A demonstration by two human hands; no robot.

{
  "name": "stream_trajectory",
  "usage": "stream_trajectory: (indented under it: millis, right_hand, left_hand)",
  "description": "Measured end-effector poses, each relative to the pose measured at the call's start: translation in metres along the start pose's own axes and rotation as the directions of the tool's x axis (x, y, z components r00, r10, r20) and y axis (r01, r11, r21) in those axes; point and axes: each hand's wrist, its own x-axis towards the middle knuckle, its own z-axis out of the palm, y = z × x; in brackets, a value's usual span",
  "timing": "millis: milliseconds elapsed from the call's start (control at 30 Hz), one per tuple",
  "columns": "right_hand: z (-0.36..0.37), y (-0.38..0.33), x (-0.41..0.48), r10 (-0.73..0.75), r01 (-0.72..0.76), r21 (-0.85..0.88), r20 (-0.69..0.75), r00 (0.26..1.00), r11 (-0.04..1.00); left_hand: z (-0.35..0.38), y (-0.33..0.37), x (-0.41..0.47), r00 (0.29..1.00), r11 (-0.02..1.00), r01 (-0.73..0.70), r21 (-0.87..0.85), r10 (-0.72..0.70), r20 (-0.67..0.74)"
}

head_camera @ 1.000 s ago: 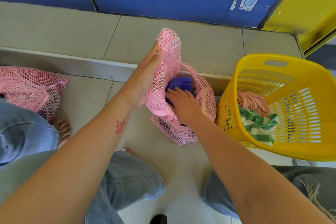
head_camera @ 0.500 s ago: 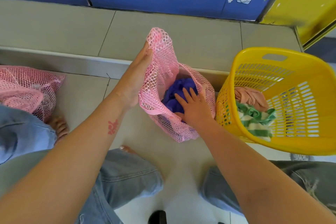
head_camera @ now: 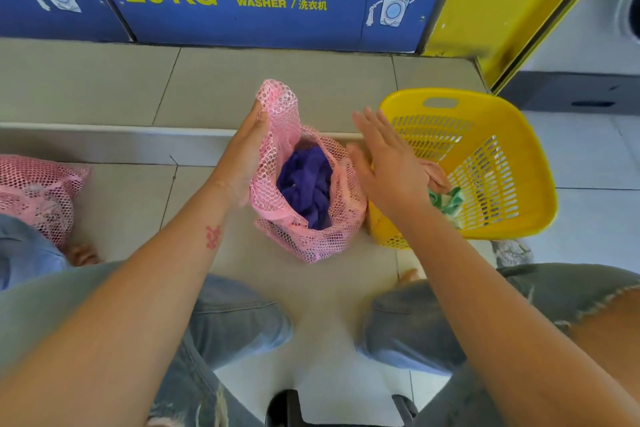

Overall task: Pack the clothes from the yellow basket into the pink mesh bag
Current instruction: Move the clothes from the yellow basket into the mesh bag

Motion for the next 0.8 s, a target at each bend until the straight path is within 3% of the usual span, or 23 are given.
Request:
stream_trajectory:
  millis: [100,200,333,433,567,667,800]
  right_hand:
    - [-0.024,0.025,0.009,0.13,-0.13,-0.06,-0.007,0.992,0.99]
    - [-0.028,0.067,0.014,0.255,-0.243,-0.14,0.072,0.964,0.96]
    - [-0.007,0.113,0.012,0.444,-0.345,-0.333,0.293,0.847,0.878]
    - [0.018,0.14,0.009,0.517,-0.304,-0.463,0.456,0.725,0.833]
    - [0.049,0.171,0.008,0.441,-0.145,-0.458,0.646,0.623,0.877]
    - [0.072,0.194,0.012,0.501,-0.04,-0.564,0.696,0.515,0.825]
    - [0.083,0.197,0.02,0.512,0.008,-0.558,0.766,0.389,0.83]
  left_hand:
    - [0.007,0.002,0.0,1.0,1.0,-0.005,0.026,0.005,-0.013]
    - [0.015,0.006,0.001,0.999,1.0,-0.017,0.01,0.017,-0.044]
    - [0.026,0.008,0.007,0.998,1.0,-0.002,0.017,0.003,-0.065]
    - [0.032,0.009,0.015,0.999,1.0,0.006,-0.011,-0.007,-0.042]
    - [0.048,0.011,0.025,0.999,0.998,-0.001,-0.068,-0.002,-0.045]
    - [0.055,0.006,0.036,1.0,0.996,0.005,-0.093,-0.006,-0.014]
    - [0.061,-0.004,0.053,1.0,0.991,0.02,-0.136,-0.023,-0.019]
